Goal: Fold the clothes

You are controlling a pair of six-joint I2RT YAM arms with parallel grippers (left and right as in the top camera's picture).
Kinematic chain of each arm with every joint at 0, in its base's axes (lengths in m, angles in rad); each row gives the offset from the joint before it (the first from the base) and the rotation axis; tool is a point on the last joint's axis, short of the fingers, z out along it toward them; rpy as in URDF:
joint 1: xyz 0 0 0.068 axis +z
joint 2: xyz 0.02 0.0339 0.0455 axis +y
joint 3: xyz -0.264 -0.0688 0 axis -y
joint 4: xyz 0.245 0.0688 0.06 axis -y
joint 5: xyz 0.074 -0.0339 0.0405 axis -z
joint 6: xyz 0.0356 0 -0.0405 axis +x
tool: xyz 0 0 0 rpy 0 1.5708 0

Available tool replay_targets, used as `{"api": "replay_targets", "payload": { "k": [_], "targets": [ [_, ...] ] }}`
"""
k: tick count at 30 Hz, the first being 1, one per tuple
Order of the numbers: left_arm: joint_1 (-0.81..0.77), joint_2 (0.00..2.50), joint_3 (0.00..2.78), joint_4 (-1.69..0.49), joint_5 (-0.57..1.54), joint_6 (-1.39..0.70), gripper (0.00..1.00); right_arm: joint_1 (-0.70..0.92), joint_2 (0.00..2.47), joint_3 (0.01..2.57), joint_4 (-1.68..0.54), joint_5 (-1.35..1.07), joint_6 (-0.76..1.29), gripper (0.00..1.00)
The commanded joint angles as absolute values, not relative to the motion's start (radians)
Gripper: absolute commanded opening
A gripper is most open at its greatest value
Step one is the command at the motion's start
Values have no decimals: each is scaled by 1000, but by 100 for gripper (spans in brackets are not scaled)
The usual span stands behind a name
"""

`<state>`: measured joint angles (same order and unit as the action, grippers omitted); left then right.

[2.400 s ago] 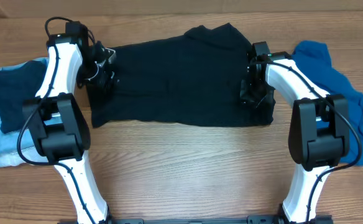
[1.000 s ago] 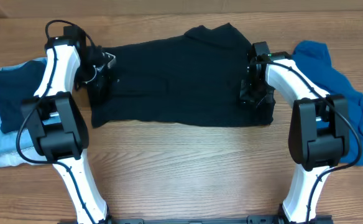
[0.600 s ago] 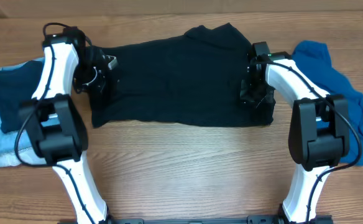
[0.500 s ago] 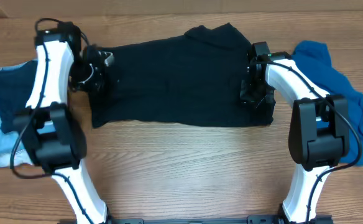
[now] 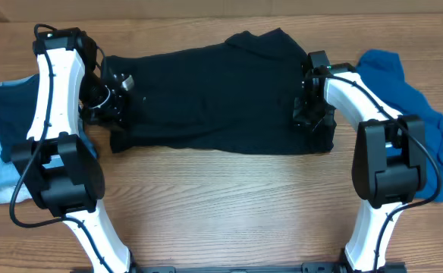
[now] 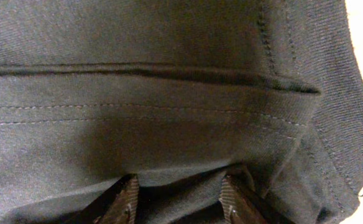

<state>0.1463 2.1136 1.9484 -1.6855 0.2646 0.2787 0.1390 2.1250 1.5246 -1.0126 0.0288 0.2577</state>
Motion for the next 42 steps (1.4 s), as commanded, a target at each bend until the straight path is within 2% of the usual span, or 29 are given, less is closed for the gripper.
{"api": "replay_targets", "payload": {
  "k": [1,11,15,25,26,28,30,34,38,42],
  "targets": [
    [145,2107,1957,-1691,339,197,4,110,2156,1496,-1012,51,254,48],
    [147,2106,1951,-1668,200,95,4,76,2156,1495,-1027,51,254,48],
    [161,2106,1950,-1541,103,11,4,76,2156,1495,-1019,51,254,48],
    [157,2106,1765,-1253,92,3,4,76,2156,1495,-1019,51,254,48],
    [157,2106,1730,-1216,84,3,4,76,2156,1495,-1019,51,254,48],
    [157,2106,1678,-1153,25,3,12,76,2156,1495,-1019,51,254,48],
    [157,2106,1649,-1099,-49,2,11,76,2156,1495,-1020,51,254,48],
    [157,2106,1638,-967,-133,-40,24,76,2156,1495,-1023,51,254,48],
    [157,2106,1638,-908,-130,-72,25,76,2156,1495,-1023,51,254,48],
    [157,2106,1638,-930,-108,-75,22,76,2156,1496,-999,47,240,51]
  ]
}}
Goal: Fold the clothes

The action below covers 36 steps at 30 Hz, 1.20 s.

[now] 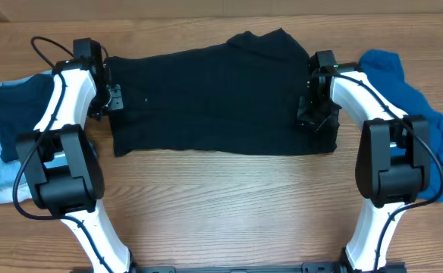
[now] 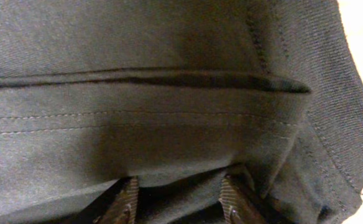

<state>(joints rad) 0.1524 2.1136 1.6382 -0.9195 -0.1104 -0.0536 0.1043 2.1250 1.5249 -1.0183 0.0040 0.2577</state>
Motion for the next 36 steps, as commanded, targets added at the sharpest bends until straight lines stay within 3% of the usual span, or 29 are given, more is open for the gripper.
{"api": "replay_targets", "payload": {
  "k": [1,12,17,21,23,25,26,28,32,36],
  "targets": [
    [157,2106,1638,-932,-97,-75,22,76,2156,1495,-992,29,221,52],
    [157,2106,1638,-995,-56,-74,34,79,2157,1328,-1126,-133,205,52],
    [157,2106,1639,-987,-66,-40,31,79,2156,1329,-1176,-128,205,51],
    [157,2105,1697,-982,-59,-41,30,79,2127,1423,-1136,-108,179,49],
    [157,2105,1796,-995,-58,-41,37,79,2075,1594,-1173,-106,150,49],
    [157,2105,1852,-991,-50,-41,45,79,2052,1694,-1176,-106,147,57],
    [157,2105,1874,-978,-50,-41,49,79,2047,1759,-1169,-106,130,70],
    [157,2105,1893,-934,-49,-41,55,79,2047,1851,-1126,-105,81,80],
    [157,2105,1893,-894,-16,-41,59,79,2070,1859,-947,-86,36,82],
    [157,2106,1893,-799,78,-41,61,79,2167,1858,-768,-54,-10,76]
  ]
}}
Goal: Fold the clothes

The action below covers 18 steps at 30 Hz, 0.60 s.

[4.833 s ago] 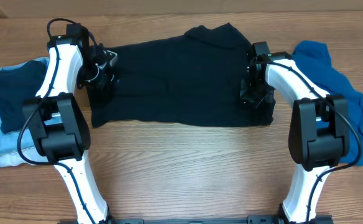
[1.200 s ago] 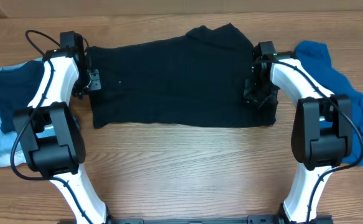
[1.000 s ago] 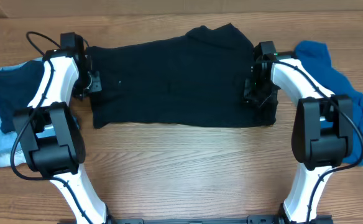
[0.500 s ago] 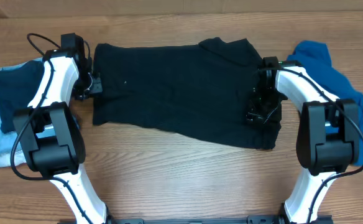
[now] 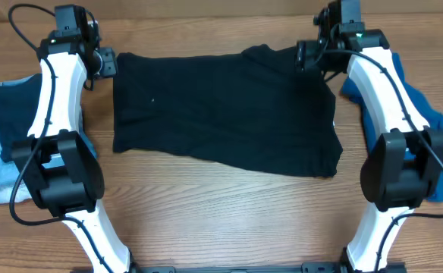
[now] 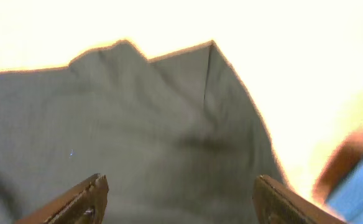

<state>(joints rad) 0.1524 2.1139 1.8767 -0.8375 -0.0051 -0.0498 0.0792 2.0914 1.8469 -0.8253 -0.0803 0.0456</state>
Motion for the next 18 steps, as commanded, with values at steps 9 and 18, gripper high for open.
{"api": "replay_targets", "payload": {
  "k": [9,18],
  "targets": [
    [157,2106,1892,-791,79,-41,60,79,2363,1858,-577,-94,-61,72],
    [157,2106,1892,-804,79,-41,59,79,2372,1858,-580,-110,-60,41]
  ]
}}
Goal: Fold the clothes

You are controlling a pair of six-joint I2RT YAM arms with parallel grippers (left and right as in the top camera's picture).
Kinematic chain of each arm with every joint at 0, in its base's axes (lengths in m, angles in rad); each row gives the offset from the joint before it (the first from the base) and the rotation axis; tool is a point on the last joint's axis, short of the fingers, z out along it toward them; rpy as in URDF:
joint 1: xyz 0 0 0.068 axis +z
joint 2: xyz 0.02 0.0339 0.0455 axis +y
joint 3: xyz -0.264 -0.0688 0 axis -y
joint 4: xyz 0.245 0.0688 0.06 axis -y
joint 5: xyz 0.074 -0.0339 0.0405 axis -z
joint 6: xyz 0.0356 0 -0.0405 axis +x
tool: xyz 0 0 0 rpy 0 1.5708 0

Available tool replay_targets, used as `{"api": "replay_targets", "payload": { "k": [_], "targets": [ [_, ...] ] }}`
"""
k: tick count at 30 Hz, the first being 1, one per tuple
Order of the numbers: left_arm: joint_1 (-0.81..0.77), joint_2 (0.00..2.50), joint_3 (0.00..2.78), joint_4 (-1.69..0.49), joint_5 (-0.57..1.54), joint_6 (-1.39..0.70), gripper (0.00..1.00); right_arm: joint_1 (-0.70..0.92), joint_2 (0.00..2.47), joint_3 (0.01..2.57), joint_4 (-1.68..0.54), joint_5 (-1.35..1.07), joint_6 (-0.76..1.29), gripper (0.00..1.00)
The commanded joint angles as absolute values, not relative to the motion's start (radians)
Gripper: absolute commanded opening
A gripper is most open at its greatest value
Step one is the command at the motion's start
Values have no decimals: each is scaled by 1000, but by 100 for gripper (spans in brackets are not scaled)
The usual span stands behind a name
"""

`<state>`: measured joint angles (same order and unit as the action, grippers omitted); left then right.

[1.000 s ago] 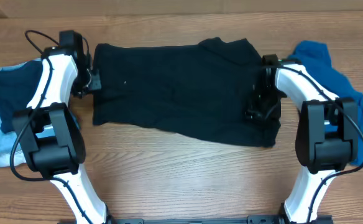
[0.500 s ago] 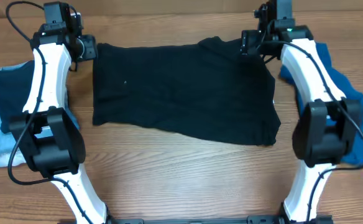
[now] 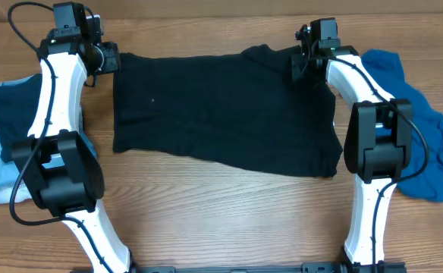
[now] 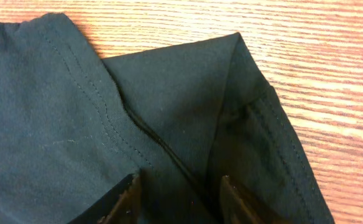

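Observation:
A black garment (image 3: 221,106) lies spread flat across the middle of the table. My right gripper (image 3: 301,64) is down on its far right corner. In the right wrist view the right gripper (image 4: 180,202) has its fingers (image 4: 128,199) close together around a raised fold of the stitched sleeve (image 4: 231,87). My left gripper (image 3: 106,58) sits at the garment's far left corner; the overhead view does not show how its jaws stand.
A crumpled blue garment (image 3: 407,114) lies right of the black one, under the right arm. A folded stack, dark blue on light blue (image 3: 1,136), rests at the left edge. Bare wooden table (image 3: 221,220) stretches along the near side.
The right gripper was wide open over the garment's far right corner. Now it is down on the sleeve, jaws narrowed around a fold. The left arm and the garment have hardly moved.
Both grippers were at the side edges of a narrower black garment, the right one shut on fabric, and stayed there at the following moment. Then the garment lay spread wider toward the back, with the grippers at its far corners and the right one open. Now the right holds the sleeve fold.

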<state>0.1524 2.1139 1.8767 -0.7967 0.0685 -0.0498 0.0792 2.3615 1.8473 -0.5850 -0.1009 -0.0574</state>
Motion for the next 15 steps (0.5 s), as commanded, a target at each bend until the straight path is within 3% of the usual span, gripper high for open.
{"api": "replay_targets", "payload": {
  "k": [1,5,15],
  "targets": [
    [157,2106,1892,-804,78,-41,60,79,2372,1858,-581,-110,-60,34],
    [157,2106,1892,-804,78,-41,60,79,2372,1858,-587,-110,-60,5],
    [157,2106,1892,-796,78,-41,60,79,2271,1861,-635,-110,-60,4]
  ]
}}
